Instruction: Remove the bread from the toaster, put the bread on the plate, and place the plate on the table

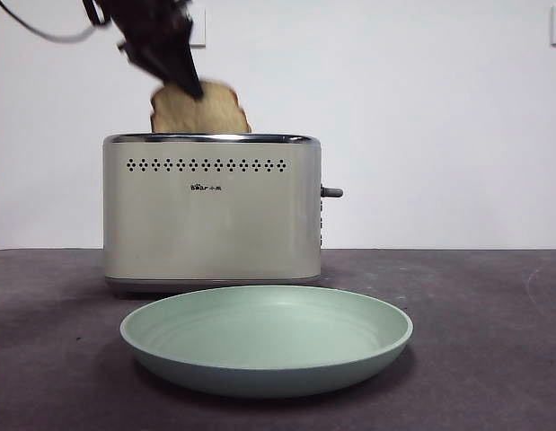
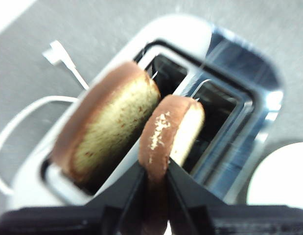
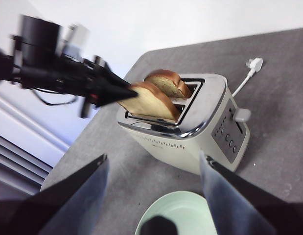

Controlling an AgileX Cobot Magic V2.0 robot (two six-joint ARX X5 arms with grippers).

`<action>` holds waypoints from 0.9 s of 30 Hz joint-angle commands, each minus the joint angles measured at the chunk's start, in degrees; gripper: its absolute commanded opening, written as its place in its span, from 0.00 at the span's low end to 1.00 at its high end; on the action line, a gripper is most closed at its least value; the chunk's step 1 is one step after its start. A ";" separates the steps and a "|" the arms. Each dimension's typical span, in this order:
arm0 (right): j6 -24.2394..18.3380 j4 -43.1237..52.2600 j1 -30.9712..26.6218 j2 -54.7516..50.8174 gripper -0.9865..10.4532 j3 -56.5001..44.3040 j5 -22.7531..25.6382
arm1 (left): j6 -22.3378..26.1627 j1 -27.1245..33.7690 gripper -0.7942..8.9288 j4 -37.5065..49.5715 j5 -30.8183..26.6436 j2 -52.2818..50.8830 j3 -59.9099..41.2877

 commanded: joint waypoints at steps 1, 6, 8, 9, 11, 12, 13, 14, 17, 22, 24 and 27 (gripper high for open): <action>-1.73 -1.05 0.13 1.03 0.36 0.17 0.17 | -2.25 0.02 0.07 -1.14 0.00 -5.20 0.09; -5.09 -6.54 0.24 2.84 0.36 0.17 3.50 | -7.56 0.02 0.07 -1.92 6.14 -12.22 0.09; -6.56 -9.53 0.83 4.17 0.36 0.17 5.16 | -10.21 0.02 0.07 -1.92 7.45 -15.30 0.09; -7.15 -10.86 1.22 4.74 0.36 0.17 5.95 | -11.15 0.02 0.07 -1.90 7.30 -16.50 0.09; -8.70 -13.38 2.23 6.51 0.36 0.17 7.08 | -13.51 0.02 0.07 -2.08 7.21 -19.39 0.09; -9.29 -14.29 2.82 7.30 0.36 0.17 7.78 | -14.53 0.00 0.07 -2.12 7.23 -20.46 0.09; -9.75 -15.12 3.63 8.50 0.36 0.17 8.98 | -15.34 -0.02 0.07 -2.27 7.21 -21.88 0.09; -10.10 -15.52 4.37 9.53 0.36 0.15 9.66 | -15.85 -0.09 0.07 -2.64 7.21 -22.93 0.09; -10.51 -15.96 7.23 13.03 0.36 0.15 10.95 | -16.57 -0.66 0.07 -4.79 7.15 -26.21 0.09; -11.50 -15.91 11.10 19.80 0.36 0.15 15.63 | -16.81 -0.74 0.07 -7.39 7.04 -31.04 0.09; -12.07 -15.89 12.37 22.73 0.36 0.15 16.61 | -17.64 -0.72 0.07 -7.67 6.88 -32.81 0.07; -13.14 -15.74 13.55 27.50 0.36 0.15 16.59 | -18.08 -0.72 0.07 -8.20 6.64 -35.85 0.07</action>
